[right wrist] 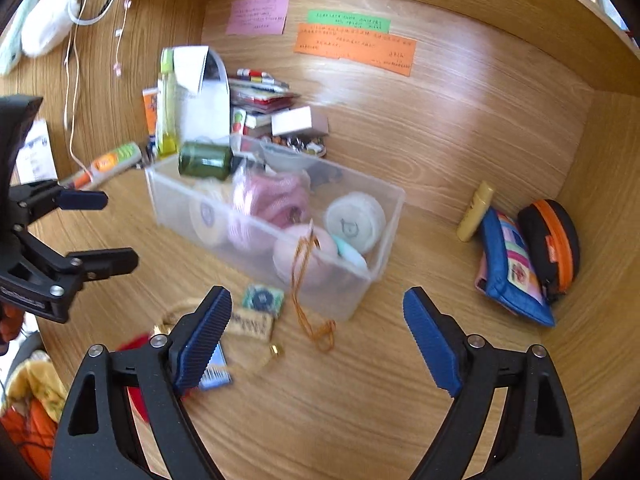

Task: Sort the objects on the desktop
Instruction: 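Withdraw both tools from the box toward the red pouch and staple box, then grasp the red velvet pouch with the left tool while the right grasps the blue Max box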

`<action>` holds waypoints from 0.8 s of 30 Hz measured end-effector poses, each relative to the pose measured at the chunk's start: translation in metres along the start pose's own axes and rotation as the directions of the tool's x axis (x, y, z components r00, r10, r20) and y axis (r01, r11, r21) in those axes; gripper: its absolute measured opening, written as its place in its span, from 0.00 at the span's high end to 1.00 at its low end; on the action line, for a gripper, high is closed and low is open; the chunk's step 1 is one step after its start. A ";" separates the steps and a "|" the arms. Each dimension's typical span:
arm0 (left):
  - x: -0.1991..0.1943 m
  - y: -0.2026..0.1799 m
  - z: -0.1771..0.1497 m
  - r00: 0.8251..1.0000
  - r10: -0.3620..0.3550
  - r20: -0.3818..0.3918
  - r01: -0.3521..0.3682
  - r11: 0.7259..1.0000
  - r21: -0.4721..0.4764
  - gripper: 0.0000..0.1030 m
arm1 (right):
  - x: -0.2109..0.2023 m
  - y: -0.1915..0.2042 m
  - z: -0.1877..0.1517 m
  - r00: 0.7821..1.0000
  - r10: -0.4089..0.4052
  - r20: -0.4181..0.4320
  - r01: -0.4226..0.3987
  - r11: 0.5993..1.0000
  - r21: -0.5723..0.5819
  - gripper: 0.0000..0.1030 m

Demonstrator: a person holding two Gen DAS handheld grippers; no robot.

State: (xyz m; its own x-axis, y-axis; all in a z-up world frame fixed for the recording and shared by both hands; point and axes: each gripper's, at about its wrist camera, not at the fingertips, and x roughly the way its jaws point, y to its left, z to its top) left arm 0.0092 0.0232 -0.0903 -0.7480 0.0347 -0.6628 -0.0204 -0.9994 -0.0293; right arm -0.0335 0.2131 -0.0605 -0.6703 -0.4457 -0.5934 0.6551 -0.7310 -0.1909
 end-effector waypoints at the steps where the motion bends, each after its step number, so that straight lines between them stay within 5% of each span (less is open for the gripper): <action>1: 0.000 -0.003 -0.003 1.000 -0.004 -0.003 0.004 1.000 0.004 0.02 | 0.000 0.000 -0.004 1.000 -0.005 -0.006 0.005 1.000 -0.002 0.16; 14: 0.022 -0.048 -0.026 0.985 -0.119 -0.122 0.122 0.992 0.020 0.02 | -0.001 -0.012 -0.029 0.999 -0.003 -0.052 0.006 0.999 0.046 0.16; 18: 0.038 -0.056 -0.029 0.953 -0.219 -0.211 0.219 0.975 -0.022 0.02 | 0.001 -0.015 -0.036 0.998 -0.005 -0.069 0.008 0.999 0.051 0.16; 24: 0.037 -0.067 -0.030 0.958 -0.211 -0.193 0.218 0.976 0.018 0.02 | 0.003 -0.018 -0.041 0.997 0.004 -0.081 0.001 0.998 0.067 0.16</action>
State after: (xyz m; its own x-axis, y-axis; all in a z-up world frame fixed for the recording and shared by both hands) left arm 0.0027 0.0920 -0.1351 -0.5841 0.2456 -0.7736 -0.1953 -0.9676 -0.1598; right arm -0.0328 0.2466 -0.0911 -0.6369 -0.4055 -0.6557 0.6297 -0.7643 -0.1391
